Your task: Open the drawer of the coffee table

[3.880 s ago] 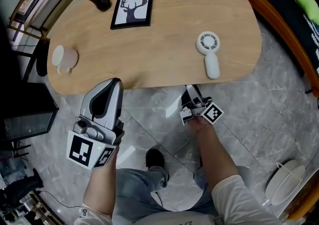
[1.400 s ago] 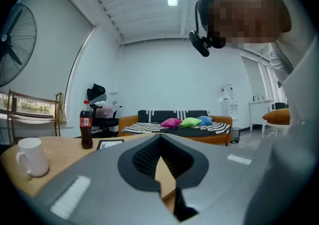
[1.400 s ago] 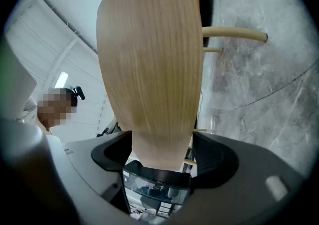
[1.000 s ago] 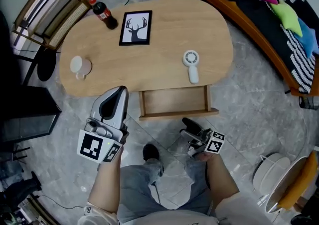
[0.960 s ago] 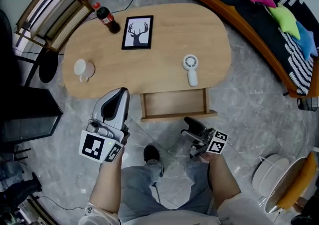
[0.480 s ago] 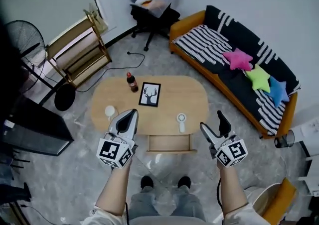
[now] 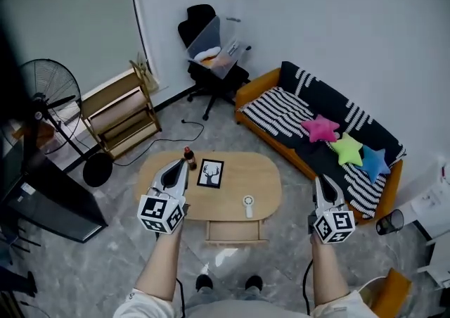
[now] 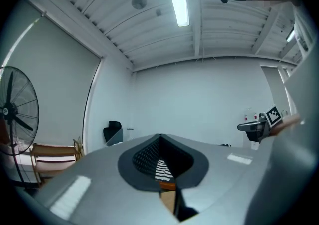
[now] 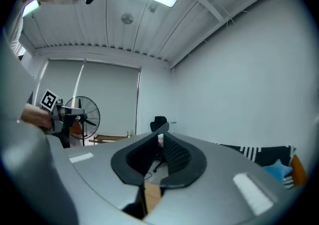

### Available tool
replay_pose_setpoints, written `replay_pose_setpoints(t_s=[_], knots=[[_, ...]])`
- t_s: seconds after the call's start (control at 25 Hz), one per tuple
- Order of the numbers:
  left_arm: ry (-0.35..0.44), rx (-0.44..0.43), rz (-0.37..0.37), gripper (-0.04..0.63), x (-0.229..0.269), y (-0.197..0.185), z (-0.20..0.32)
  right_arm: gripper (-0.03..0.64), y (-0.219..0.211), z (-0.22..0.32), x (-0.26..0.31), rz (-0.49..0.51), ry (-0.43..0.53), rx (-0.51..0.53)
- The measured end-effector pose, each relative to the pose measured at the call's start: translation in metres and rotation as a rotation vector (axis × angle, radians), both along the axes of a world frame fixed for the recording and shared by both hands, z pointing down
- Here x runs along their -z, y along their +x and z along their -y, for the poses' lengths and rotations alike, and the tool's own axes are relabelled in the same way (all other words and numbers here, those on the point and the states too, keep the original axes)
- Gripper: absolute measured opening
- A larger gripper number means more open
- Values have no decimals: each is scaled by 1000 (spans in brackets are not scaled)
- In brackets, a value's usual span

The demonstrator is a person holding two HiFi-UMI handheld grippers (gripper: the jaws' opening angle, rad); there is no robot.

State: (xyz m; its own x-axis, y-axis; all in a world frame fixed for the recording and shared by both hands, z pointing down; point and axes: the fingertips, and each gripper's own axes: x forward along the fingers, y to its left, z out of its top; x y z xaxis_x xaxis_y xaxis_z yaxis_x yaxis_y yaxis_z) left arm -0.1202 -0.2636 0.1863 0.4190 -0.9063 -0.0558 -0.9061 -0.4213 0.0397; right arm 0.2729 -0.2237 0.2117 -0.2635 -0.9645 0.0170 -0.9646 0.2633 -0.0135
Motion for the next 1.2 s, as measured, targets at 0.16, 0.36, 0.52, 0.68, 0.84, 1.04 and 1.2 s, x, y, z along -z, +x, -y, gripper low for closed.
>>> replay_pose_setpoints(t_s=[0.16, 0.36, 0.52, 0.68, 0.84, 1.04, 1.2], knots=[[11, 4, 6, -2, 13, 1, -7, 5, 9, -7, 2, -5, -3, -14], [5, 4, 19, -2, 14, 10, -8, 5, 19, -3, 6, -18, 0, -21], [-19, 5, 22, -2, 10, 10, -8, 5, 10, 1, 23, -42, 31, -14], [-45, 3, 20, -2, 1, 12, -7, 5, 3, 7, 40, -66, 59, -6], [-56, 2, 20, -2, -10, 10, -9, 5, -4, 10, 50, -83, 78, 1], [-68, -1, 15, -2, -15, 14, -11, 3, -6, 11, 60, -96, 92, 9], [-72, -6, 23, -2, -17, 15, -10, 3, -8, 13, 58, -102, 90, 16]])
